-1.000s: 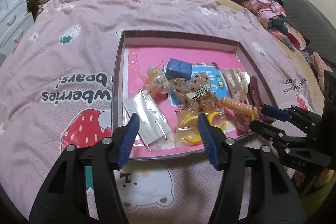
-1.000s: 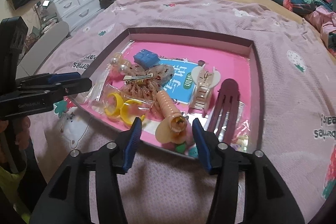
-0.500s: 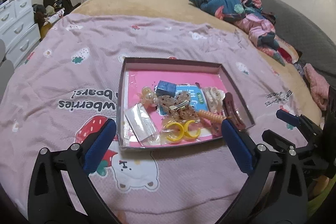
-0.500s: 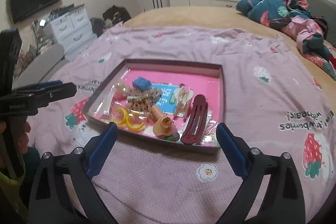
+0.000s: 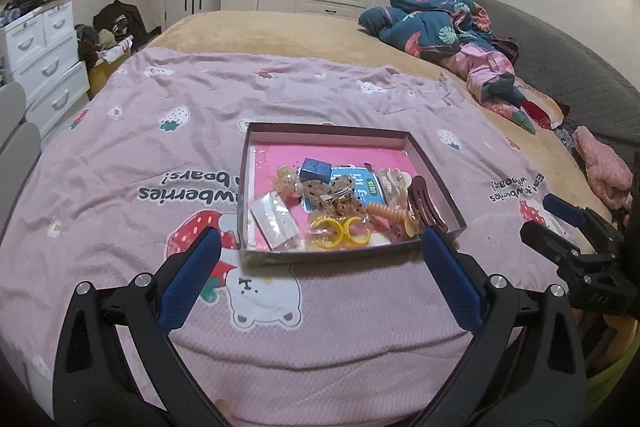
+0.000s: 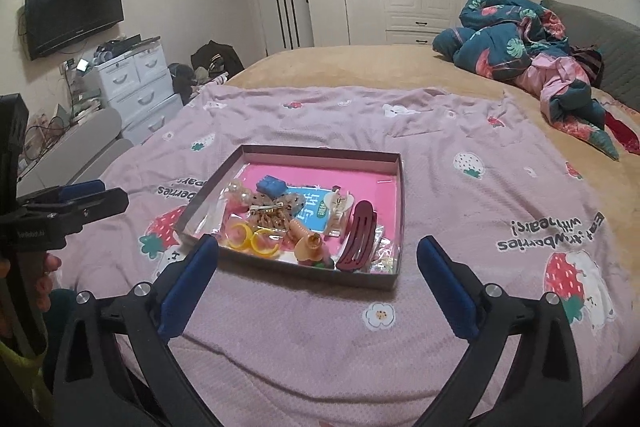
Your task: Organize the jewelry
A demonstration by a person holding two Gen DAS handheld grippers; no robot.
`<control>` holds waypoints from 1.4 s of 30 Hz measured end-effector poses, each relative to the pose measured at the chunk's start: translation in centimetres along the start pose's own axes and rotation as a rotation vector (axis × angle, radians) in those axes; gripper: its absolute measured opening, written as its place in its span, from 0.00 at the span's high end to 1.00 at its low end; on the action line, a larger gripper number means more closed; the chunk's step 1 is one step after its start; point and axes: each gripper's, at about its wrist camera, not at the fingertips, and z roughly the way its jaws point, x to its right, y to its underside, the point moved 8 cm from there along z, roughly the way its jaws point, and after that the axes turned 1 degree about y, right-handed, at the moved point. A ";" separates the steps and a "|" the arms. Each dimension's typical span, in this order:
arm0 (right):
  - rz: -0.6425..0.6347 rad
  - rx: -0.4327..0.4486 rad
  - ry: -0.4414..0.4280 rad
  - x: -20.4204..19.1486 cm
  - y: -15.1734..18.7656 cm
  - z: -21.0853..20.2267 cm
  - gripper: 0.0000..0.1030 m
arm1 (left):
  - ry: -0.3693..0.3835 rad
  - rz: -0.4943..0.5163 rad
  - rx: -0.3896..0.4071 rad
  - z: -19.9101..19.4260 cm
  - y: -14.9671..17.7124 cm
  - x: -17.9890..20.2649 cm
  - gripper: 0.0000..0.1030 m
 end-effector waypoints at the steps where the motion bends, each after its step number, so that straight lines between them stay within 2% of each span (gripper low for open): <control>1: 0.000 0.000 0.002 0.0 0.2 -0.1 0.04 | 0.001 0.000 0.001 -0.1 0.3 0.0 0.09; 9: 0.026 0.006 0.038 0.3 2.2 -0.9 0.04 | -0.010 -0.002 -0.001 -0.4 3.3 -0.6 0.09; 17: 0.070 -0.020 0.034 0.3 4.6 -0.9 0.04 | -0.029 -0.005 -0.002 -0.8 5.0 -1.3 0.09; 42: 0.052 -0.040 0.031 -0.2 5.1 -1.1 0.04 | -0.022 0.011 0.000 -0.9 5.6 -0.7 0.09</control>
